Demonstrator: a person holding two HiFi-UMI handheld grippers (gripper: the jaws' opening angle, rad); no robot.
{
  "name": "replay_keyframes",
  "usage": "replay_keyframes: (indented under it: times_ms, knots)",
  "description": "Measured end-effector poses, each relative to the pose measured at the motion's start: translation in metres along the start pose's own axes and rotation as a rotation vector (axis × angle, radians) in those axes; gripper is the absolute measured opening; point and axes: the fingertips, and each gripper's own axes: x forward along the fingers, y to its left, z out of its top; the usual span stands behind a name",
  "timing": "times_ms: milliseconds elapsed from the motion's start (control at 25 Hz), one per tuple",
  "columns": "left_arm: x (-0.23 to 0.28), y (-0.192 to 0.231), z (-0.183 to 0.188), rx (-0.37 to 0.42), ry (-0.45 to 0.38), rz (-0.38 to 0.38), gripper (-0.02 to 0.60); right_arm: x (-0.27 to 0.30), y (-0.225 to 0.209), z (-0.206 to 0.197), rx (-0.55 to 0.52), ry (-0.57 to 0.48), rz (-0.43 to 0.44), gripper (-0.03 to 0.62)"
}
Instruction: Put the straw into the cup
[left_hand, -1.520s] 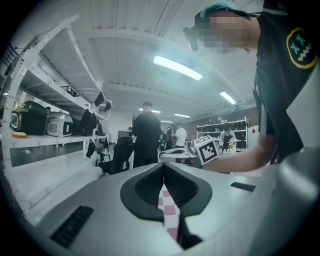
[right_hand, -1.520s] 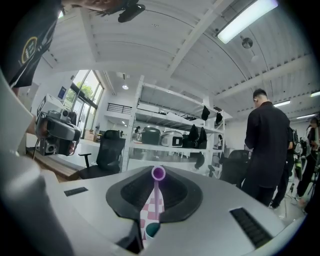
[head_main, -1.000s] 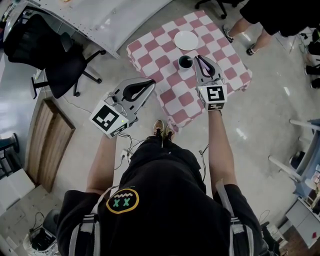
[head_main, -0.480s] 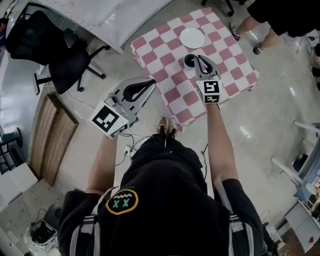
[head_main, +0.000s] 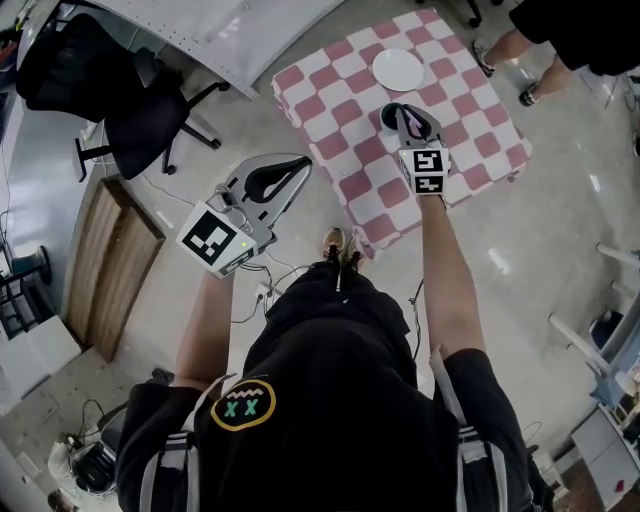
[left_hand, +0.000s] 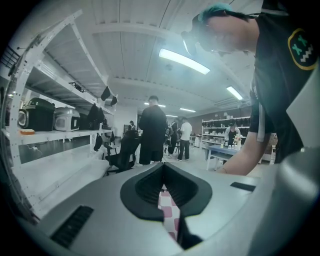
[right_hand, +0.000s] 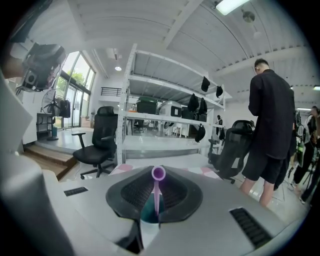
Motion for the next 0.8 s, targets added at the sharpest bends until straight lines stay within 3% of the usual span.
replay_keyframes:
  times_ms: [480, 800]
  knots:
    - [-0.010, 0.009, -0.007, -0.006, 0.024, 0.013, 0.018, 0.012, 0.002, -0.034, 0.008, 0.074, 0.001, 0.051]
    - [-0.008, 0.008, -0.009, -0.005, 0.029, 0.006, 0.018, 0.013, -0.001, -0.036, 0.010, 0.071, -0.010, 0.052]
